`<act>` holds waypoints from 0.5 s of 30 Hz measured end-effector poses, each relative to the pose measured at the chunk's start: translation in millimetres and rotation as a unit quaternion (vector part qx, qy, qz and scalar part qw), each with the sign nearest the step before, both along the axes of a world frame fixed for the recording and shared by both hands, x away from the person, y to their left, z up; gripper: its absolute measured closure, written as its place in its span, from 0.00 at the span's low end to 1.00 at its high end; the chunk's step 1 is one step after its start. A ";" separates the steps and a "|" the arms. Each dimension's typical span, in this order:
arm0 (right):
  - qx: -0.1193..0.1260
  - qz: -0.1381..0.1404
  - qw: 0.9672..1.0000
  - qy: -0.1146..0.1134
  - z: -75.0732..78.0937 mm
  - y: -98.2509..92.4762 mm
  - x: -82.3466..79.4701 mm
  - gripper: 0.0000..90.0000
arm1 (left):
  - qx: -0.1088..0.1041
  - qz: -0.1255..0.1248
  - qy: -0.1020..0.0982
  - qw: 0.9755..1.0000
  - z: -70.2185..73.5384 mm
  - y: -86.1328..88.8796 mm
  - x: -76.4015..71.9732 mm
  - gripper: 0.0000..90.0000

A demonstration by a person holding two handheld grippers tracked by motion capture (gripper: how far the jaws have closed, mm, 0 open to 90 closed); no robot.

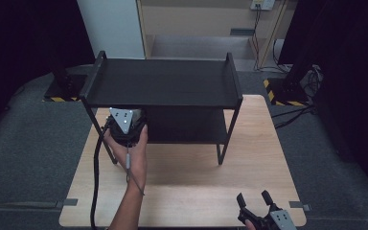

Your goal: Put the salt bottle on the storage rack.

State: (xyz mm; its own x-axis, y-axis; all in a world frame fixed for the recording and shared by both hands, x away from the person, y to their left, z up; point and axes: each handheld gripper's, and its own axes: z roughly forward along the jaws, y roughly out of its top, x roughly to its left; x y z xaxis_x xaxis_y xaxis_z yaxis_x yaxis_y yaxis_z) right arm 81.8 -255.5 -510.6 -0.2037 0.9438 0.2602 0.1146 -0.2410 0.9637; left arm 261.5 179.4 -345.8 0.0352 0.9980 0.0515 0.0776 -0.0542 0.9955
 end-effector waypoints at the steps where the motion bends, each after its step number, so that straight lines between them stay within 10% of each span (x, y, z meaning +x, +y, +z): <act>1: 0.000 0.000 1.000 0.000 -0.2 -0.1 0.2 0.05 | -0.001 0.000 0.001 1.000 -1.8 -0.1 3.0 0.34; 15: 0.001 0.001 1.000 0.004 -0.8 0.5 -0.1 0.05 | -0.007 0.000 -0.021 1.000 -12.5 0.3 5.0 0.29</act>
